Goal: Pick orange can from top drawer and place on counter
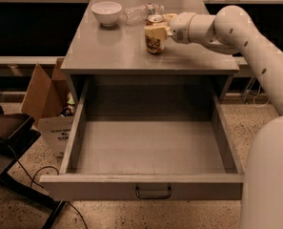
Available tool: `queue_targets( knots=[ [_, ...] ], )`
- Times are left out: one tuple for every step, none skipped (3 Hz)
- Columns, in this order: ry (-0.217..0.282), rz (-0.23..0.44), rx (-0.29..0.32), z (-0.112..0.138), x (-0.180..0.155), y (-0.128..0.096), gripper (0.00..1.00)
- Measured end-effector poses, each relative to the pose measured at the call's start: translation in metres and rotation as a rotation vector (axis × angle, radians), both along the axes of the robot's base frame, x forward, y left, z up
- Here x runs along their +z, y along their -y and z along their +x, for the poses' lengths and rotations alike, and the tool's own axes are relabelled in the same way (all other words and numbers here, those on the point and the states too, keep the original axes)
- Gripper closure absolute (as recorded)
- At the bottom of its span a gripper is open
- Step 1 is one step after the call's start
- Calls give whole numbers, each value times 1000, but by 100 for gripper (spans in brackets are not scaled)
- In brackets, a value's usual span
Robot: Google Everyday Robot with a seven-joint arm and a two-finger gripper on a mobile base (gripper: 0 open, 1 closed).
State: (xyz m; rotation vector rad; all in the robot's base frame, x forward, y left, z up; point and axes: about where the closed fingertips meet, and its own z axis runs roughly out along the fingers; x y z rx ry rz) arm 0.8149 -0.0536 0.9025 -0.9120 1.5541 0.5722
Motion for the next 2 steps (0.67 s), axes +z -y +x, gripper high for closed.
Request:
queue_targets(
  knots=[
    [0, 0, 0, 0, 0, 0, 27],
    [36, 10, -17, -6, 24, 0, 4]
  ],
)
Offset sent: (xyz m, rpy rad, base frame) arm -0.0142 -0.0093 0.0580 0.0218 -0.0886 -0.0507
